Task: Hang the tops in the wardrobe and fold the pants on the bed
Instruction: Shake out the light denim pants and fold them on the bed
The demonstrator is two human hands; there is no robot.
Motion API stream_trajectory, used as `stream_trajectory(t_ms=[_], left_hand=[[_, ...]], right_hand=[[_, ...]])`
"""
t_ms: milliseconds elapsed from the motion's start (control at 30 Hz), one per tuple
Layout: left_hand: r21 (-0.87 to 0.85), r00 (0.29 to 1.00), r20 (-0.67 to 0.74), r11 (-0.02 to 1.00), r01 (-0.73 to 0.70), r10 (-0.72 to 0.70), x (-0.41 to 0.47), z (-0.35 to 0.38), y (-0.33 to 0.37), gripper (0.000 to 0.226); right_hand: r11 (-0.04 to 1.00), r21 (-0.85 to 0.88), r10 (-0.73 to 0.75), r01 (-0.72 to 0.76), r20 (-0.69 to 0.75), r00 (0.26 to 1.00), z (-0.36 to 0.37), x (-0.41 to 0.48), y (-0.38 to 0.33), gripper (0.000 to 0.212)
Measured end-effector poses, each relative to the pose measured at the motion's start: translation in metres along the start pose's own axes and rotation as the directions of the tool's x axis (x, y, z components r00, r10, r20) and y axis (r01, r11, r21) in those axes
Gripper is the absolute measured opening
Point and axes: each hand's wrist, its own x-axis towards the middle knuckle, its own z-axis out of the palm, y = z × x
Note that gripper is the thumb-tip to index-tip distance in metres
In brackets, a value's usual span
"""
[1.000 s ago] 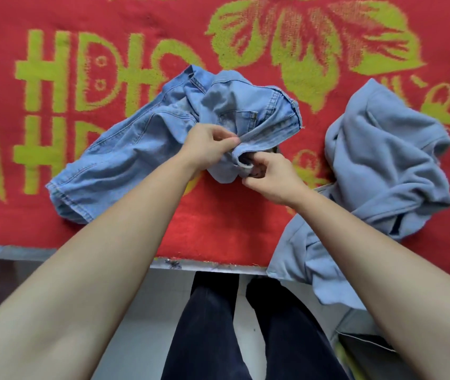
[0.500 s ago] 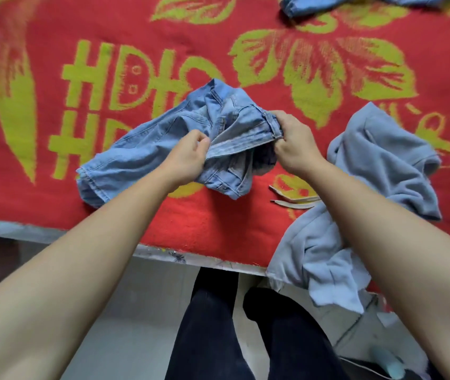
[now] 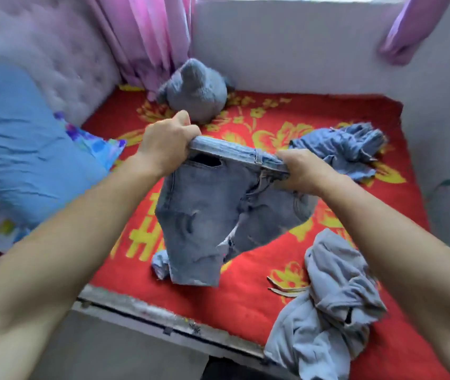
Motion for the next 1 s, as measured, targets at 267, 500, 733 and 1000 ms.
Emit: stream_trajectory(t_ms=[267, 500, 733, 1000], left_hand=[[0.359, 0.961, -0.276, 0.927, 0.11, -0.007, -0.015, -0.145, -0.014, 0.025], [0.392, 0.958, -0.284, 0.908, 0.149, -0.034, -0.036, -0.194, -0.036, 0.071], [0.347, 0.914, -0.341, 0.933, -0.093, 0.218, -0.021, -0.195, -0.082, 0.015], [0.218, 0.889, -0.324, 0.94, -0.262, 0.323, -0.01, -0.16, -0.145, 0.027]], right_hand=[[0.989, -0.08, 0.097, -0.124, -0.276, 0.956, -0.087, -0.009, -0.028, 0.024], [0.965, -0.243, -0.038, -0.094, -0.488, 0.872, -0.172, -0.029, -0.05, 0.044], [0.884, -0.448, -0.133, -0.131, -0.511, 0.849, -0.226, -0.057, -0.089, 0.077], [0.847, -0.461, -0.022, -0.263, -0.526, 0.85, -0.218, -0.037, -0.148, 0.071]])
